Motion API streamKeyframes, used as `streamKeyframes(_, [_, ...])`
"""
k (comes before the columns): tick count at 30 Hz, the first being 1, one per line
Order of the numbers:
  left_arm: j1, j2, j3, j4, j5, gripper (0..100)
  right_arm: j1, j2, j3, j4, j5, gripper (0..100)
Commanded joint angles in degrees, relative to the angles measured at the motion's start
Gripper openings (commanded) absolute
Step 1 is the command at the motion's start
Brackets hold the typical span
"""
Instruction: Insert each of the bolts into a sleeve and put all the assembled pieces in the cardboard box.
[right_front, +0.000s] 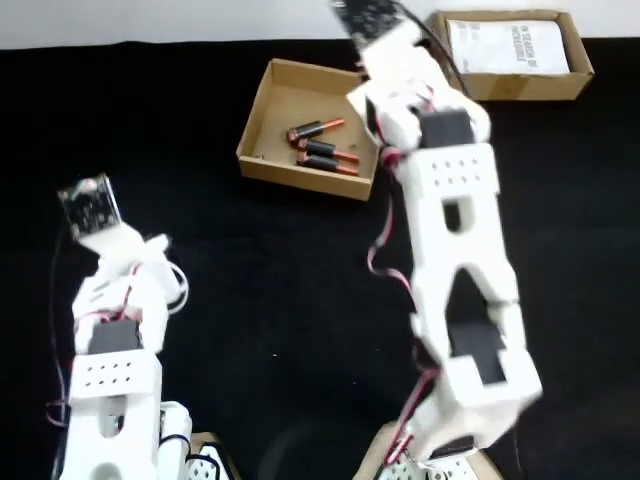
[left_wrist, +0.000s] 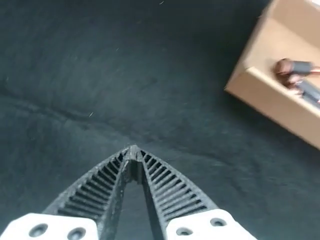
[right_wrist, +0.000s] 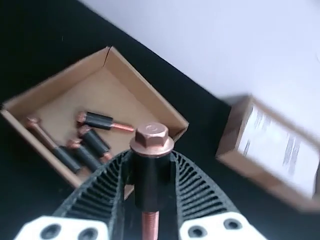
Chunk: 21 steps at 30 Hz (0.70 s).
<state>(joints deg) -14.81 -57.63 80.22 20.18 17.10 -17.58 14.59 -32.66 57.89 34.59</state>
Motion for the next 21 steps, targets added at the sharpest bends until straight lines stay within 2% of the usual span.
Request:
streamKeyframes(1, [-2.59,-0.75,6.64,-9.85,-0.09,1,-2.51,9.63,-13.85,0.66,11.69,0.6])
streamKeyframes(4, [-2.95,-0.75,10.86,-16.09,-0.09,1,-3.65,17.45,-17.01,0.66,20.66,0.6])
streamKeyframes(7, [-2.95,-1.19,14.20,-20.57,-0.09,1,-4.79,23.25,-18.24,0.48,24.44,0.6])
streamKeyframes(9, [-2.59,-2.51,16.48,-22.42,-0.09,1,-6.20,26.24,-18.77,0.75,24.79,0.6])
streamKeyframes(14, [-1.01,-3.38,16.40,-20.92,-0.09,1,-7.34,31.69,-18.33,0.75,24.97,0.6])
streamKeyframes(21, [-0.31,-3.38,16.40,-20.75,-0.09,1,-6.29,34.68,-18.33,0.84,24.97,0.8])
